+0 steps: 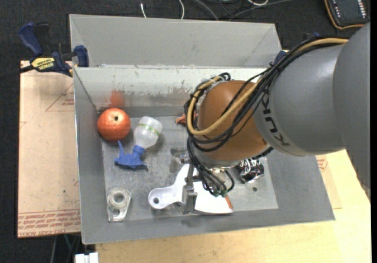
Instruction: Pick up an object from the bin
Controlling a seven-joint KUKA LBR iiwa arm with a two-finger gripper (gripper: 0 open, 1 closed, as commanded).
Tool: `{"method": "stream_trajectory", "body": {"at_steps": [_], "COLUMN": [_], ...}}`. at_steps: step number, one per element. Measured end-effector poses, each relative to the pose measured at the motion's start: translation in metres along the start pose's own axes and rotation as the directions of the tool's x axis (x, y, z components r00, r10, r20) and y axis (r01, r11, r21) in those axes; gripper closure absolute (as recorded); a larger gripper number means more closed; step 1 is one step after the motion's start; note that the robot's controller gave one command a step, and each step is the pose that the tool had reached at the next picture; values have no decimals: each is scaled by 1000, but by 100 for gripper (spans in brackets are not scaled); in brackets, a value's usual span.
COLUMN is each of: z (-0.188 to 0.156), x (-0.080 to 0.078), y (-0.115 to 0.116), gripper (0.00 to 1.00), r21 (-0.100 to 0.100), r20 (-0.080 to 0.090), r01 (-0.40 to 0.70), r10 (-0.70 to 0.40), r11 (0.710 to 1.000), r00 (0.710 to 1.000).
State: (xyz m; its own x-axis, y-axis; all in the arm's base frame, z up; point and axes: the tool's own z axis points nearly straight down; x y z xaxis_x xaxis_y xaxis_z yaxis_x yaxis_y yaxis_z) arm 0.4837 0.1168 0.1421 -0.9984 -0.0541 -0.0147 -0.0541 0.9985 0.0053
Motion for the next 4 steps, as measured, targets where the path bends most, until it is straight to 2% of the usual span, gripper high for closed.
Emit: {"method": "stream_trajectory", "body": {"at_steps": [1,2,3,4], "z": [63,70,64,64], "x": [0,2,0,0], "y": [-5,-18,-6,-6], "gripper": [0,0,100,100], "r21": [-1,-7,-3,-3], "r20": [3,22,7,7], "r01": [13,-45,6,6], "r10": [-13,45,-6,-6], "r11": [1000,999,1000,1000], "r00": [1000,999,1000,1000]}}
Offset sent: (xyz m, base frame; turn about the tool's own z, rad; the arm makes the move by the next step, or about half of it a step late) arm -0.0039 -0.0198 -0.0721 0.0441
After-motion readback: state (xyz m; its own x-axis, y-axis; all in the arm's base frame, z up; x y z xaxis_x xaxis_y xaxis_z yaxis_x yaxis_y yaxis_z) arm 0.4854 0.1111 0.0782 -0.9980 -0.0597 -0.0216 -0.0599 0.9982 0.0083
